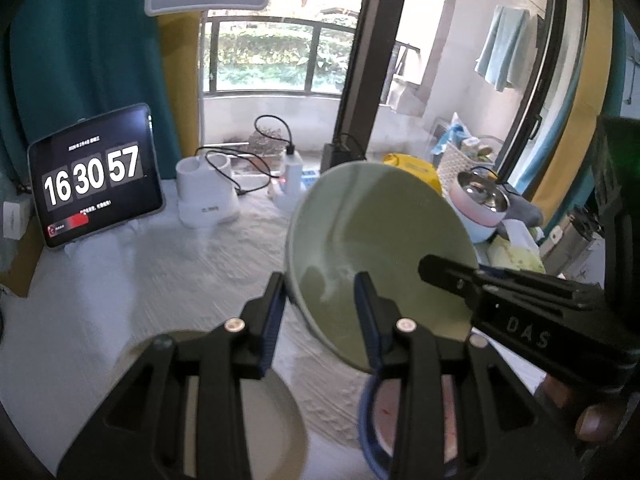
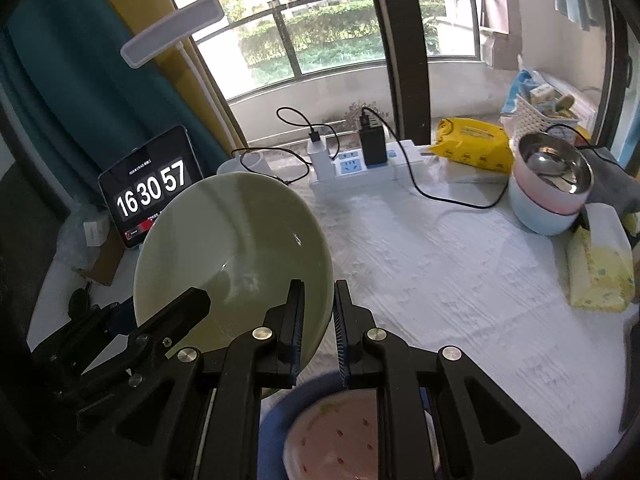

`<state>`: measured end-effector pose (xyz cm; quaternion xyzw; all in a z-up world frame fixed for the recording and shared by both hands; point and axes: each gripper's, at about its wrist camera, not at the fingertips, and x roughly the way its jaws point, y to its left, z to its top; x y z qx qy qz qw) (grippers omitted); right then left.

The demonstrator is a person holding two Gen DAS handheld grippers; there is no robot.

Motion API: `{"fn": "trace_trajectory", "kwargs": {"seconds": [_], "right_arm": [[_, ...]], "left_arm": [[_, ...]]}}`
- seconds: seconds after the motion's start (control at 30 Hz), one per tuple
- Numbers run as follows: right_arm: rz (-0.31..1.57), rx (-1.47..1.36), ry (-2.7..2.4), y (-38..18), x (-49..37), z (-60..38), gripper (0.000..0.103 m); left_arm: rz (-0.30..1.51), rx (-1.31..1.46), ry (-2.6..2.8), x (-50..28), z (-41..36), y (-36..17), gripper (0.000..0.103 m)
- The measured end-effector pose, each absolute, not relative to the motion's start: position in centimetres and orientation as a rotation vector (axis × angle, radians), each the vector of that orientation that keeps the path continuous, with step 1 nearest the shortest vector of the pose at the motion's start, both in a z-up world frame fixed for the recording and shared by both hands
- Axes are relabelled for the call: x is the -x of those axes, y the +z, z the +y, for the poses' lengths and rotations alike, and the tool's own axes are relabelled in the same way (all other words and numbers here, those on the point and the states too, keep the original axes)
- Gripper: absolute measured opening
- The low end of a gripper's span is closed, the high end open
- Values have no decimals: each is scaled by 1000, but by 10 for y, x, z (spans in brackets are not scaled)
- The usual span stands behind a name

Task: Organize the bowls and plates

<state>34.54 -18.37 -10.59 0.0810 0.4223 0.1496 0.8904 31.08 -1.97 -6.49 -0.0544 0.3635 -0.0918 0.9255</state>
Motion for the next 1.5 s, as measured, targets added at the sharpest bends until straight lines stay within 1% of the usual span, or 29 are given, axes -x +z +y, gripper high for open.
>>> {"fn": "trace_trajectory", "kwargs": {"seconds": [0.33, 0.77, 1.07, 1.5], "right_arm": [[882, -215, 329, -114, -315, -225, 16], [890, -240, 307, -136, -282, -262, 16], [938, -213, 298, -160, -274, -264, 16], [970, -182, 300, -177, -264, -263, 16]], "left_arm": [[751, 90, -204, -280, -53, -66, 36], [781, 78, -236, -250, -89, -87, 36], [822, 39, -218, -243, -100, -110, 36], [875, -4, -217, -225, -105, -135, 36]]}}
